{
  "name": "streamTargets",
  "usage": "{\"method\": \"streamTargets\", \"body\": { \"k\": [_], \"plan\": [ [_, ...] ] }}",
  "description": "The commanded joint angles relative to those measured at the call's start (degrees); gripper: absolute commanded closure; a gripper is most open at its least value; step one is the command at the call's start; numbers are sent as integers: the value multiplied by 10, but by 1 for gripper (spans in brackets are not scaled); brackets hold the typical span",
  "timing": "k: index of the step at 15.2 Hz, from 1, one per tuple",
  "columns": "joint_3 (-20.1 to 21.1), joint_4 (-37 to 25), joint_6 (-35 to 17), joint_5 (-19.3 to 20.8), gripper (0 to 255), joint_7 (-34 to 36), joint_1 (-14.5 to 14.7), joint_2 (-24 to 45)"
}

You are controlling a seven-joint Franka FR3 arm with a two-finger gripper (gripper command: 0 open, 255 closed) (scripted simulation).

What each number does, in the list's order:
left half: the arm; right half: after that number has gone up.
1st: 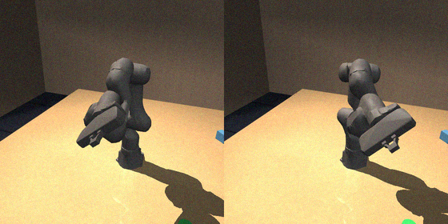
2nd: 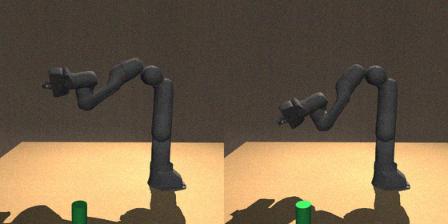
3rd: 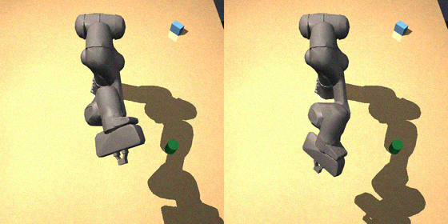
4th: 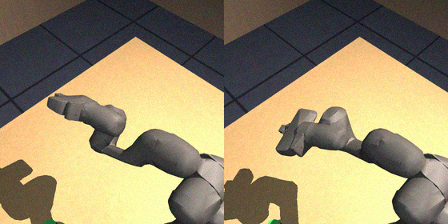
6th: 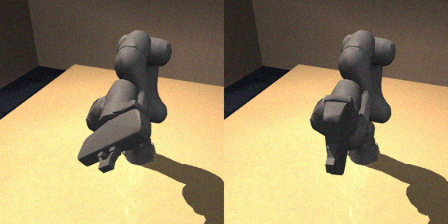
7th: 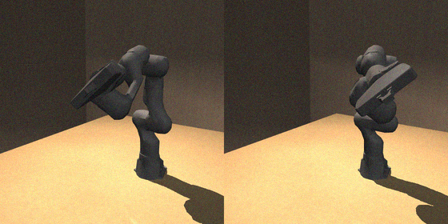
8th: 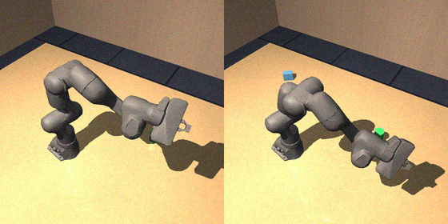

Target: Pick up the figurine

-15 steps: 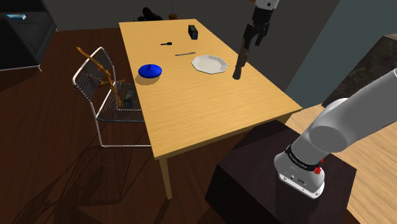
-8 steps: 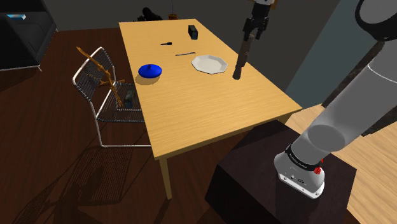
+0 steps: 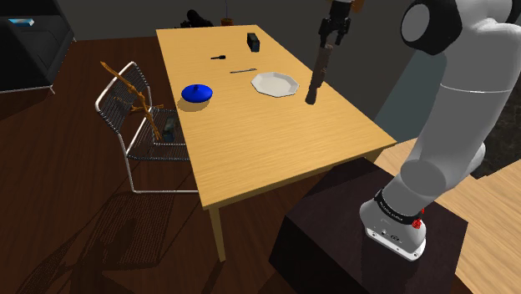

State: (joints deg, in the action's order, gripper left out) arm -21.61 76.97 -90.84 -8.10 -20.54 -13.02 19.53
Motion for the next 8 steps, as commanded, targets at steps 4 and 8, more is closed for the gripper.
{"method": "streamTargets", "body": {
  "k": [4, 8],
  "plan": [
    [-1, 10, -22, -4, 0, -5, -5, 15],
    [-1, 41, -51, -4, 0, -6, -2, 13]
  ]
}}
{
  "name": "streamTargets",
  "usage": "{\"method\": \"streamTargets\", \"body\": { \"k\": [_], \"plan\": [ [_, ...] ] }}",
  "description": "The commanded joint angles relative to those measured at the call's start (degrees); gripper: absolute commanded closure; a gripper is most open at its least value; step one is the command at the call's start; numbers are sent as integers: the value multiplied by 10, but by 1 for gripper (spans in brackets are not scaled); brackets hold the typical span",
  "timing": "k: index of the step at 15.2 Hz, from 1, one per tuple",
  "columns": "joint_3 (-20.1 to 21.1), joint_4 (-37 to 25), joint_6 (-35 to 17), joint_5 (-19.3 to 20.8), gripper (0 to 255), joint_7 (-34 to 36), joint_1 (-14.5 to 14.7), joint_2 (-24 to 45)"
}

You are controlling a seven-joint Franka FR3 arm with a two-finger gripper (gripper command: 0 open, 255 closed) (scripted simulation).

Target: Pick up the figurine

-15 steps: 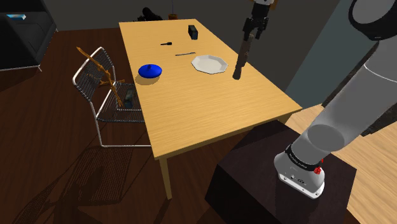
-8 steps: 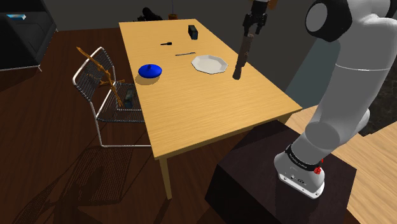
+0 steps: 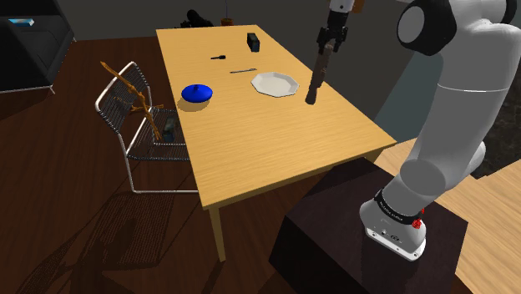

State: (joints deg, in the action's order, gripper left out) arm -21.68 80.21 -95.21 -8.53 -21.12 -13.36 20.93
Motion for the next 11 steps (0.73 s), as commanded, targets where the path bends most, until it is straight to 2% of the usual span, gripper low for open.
{"method": "streamTargets", "body": {
  "k": [1, 2, 11],
  "plan": [
    [0, 8, -7, 0, 0, 0, 1, -2],
    [0, 9, -7, 1, 255, 0, 1, -2],
    [0, 8, -7, 0, 255, 0, 1, -1]
  ]
}}
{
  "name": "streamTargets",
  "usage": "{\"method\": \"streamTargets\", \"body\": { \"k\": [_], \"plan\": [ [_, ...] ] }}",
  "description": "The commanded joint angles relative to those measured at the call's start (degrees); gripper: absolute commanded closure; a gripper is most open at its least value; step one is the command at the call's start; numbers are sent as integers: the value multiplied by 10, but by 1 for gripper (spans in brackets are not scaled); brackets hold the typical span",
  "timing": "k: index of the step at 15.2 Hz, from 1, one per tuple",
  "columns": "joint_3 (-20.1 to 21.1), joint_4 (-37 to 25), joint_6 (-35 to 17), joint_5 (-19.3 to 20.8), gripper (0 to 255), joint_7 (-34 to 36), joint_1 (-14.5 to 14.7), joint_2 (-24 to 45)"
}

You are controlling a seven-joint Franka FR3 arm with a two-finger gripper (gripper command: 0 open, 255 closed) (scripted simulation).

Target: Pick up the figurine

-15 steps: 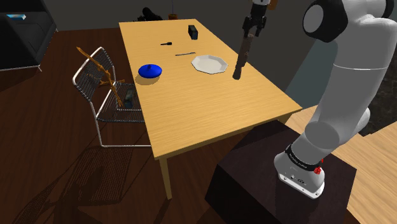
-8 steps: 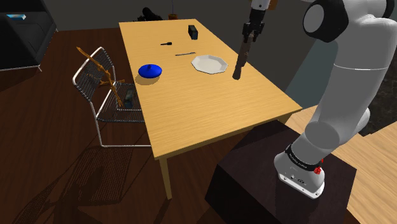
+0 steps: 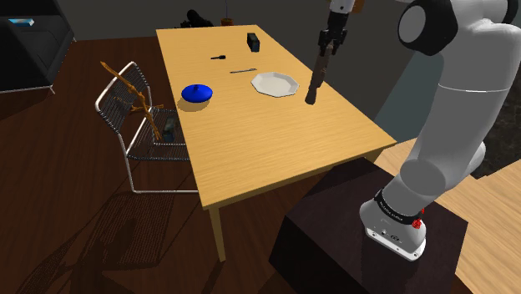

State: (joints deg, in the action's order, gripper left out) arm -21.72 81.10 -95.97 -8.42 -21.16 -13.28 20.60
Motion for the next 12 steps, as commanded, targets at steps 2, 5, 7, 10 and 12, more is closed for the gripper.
{"method": "streamTargets", "body": {
  "k": [2, 5, 7, 10, 12],
  "plan": [
    [0, -17, 16, -1, 255, 1, -1, 2],
    [0, -44, 41, -1, 255, 2, -4, 5],
    [-1, -64, 58, -2, 255, 2, -6, 8],
    [-1, -96, 84, -4, 255, 3, -10, 14],
    [-1, -119, 102, -6, 255, 3, -13, 19]
  ]
}}
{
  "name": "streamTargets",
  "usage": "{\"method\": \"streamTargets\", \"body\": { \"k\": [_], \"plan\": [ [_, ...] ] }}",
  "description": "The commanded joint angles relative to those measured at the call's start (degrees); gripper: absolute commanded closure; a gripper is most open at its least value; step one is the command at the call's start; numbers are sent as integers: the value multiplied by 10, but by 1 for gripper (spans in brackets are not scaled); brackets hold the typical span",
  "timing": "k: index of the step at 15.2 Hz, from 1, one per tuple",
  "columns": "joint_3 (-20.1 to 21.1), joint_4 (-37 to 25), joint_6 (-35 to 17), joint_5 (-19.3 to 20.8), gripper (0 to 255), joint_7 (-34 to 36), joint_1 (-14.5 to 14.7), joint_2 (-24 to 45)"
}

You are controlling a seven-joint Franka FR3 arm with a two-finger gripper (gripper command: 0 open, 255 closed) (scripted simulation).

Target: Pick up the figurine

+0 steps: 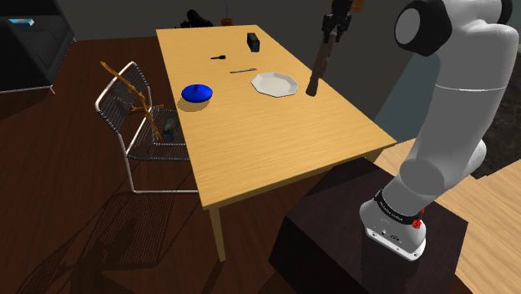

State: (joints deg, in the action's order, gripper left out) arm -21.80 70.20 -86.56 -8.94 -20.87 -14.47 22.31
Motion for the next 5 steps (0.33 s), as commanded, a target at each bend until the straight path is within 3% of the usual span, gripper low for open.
{"method": "streamTargets", "body": {
  "k": [1, 5],
  "plan": [
    [0, -22, 17, -2, 255, 0, -3, 4],
    [0, -50, 38, -4, 255, 0, -7, 11]
  ]
}}
